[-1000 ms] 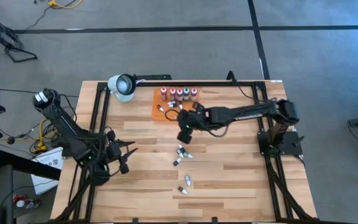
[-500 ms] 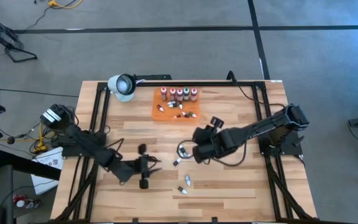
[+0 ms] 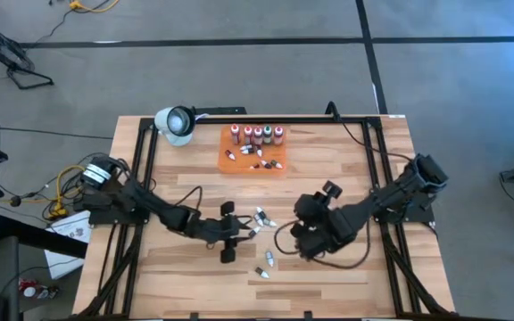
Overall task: Pick & Place food coloring
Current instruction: Put the small pink food coloring bottle into the orange bin
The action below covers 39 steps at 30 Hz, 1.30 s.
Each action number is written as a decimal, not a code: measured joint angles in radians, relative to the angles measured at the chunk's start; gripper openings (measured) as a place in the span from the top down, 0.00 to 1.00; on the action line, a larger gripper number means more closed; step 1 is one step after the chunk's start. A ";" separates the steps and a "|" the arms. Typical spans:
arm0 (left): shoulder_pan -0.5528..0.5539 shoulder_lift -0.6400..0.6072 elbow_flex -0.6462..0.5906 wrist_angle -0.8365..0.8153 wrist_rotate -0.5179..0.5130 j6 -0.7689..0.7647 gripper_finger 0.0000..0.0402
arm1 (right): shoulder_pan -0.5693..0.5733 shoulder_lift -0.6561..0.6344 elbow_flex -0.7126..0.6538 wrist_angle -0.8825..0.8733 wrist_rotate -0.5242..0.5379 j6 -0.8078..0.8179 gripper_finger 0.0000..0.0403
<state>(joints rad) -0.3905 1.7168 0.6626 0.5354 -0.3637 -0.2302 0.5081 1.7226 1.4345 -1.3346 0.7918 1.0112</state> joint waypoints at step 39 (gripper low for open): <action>0.022 0.201 0.157 -0.177 -0.094 -0.070 0.67 | 0.053 0.000 0.000 -0.024 0.054 0.036 0.69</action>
<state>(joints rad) -0.3683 1.9182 0.8192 0.3581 -0.4576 -0.3000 0.5606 1.7226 1.4345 -1.3584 0.8460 1.0477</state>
